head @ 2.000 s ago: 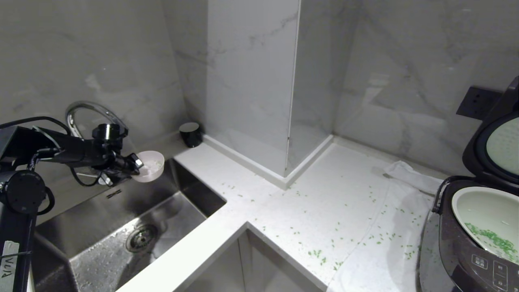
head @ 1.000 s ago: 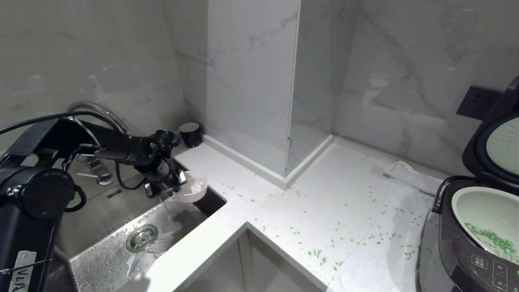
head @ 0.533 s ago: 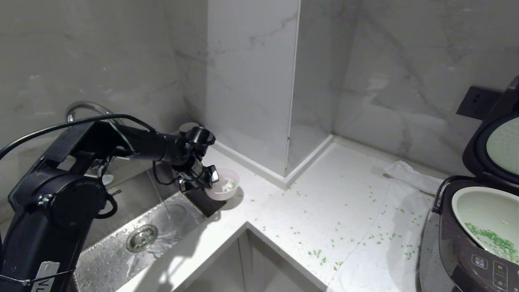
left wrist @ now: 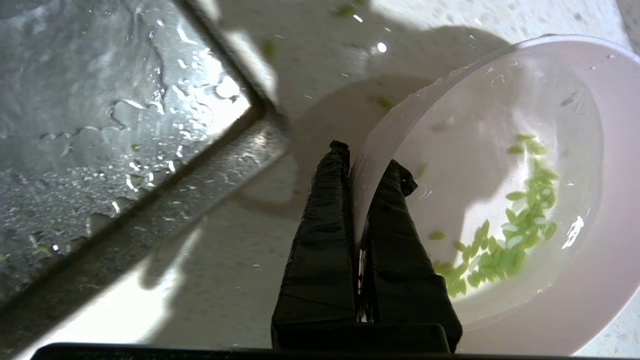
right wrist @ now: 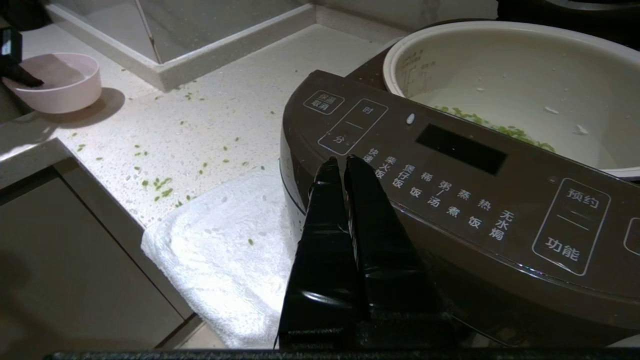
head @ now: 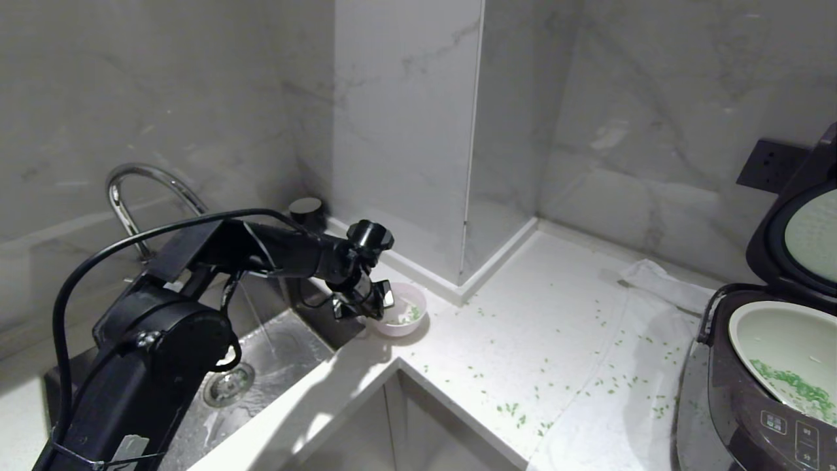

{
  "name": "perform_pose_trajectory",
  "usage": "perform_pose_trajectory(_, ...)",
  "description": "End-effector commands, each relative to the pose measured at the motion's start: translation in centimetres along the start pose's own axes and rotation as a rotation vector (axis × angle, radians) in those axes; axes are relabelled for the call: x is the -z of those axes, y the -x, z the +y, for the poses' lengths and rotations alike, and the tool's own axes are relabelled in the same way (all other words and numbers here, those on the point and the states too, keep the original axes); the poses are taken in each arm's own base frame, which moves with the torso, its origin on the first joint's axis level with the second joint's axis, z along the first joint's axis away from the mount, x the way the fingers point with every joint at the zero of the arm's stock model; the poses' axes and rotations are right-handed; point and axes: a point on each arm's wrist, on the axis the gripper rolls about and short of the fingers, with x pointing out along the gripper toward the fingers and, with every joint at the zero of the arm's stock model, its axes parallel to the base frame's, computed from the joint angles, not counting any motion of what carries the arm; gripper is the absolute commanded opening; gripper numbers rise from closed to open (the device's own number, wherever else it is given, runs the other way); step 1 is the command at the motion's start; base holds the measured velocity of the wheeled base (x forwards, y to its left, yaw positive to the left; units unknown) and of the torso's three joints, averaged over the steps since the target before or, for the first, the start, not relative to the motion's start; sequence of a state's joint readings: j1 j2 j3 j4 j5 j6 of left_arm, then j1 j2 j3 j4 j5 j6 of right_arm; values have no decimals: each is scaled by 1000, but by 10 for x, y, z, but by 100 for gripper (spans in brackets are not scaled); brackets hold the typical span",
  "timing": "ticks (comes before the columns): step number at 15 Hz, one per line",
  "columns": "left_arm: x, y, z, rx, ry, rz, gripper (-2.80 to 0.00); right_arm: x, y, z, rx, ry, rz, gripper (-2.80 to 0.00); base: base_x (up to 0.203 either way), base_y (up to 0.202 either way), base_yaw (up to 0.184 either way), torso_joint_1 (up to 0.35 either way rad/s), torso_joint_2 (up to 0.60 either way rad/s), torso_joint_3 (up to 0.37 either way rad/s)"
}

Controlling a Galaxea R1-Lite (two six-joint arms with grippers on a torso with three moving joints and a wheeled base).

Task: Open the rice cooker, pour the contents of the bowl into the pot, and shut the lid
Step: Place the bowl on the table

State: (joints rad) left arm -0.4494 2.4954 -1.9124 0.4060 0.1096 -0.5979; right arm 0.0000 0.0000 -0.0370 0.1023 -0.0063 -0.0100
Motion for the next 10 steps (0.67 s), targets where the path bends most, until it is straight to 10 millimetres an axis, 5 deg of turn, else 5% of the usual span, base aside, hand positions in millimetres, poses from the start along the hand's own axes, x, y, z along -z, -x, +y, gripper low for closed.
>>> perform_pose_trajectory(1,12,-10,-12,6,-25,19,-280,0,0,0,0,1,1,-280,0,0,0,0,0,0)
perform_pose_trajectory(8,28,-16,-33,-4,-69,-13,-280,0,0,0,0,1,0,-280,0,0,0,0,0,0)
perform_pose_trajectory(9,30,-18,-35,-12,-72,-15,0,0,0,0,0,1,1,-280,0,0,0,0,0,0)
perform_pose_trajectory(10,31,-19,-35,-16,-73,-12,0,0,0,0,0,1,1,-280,0,0,0,0,0,0)
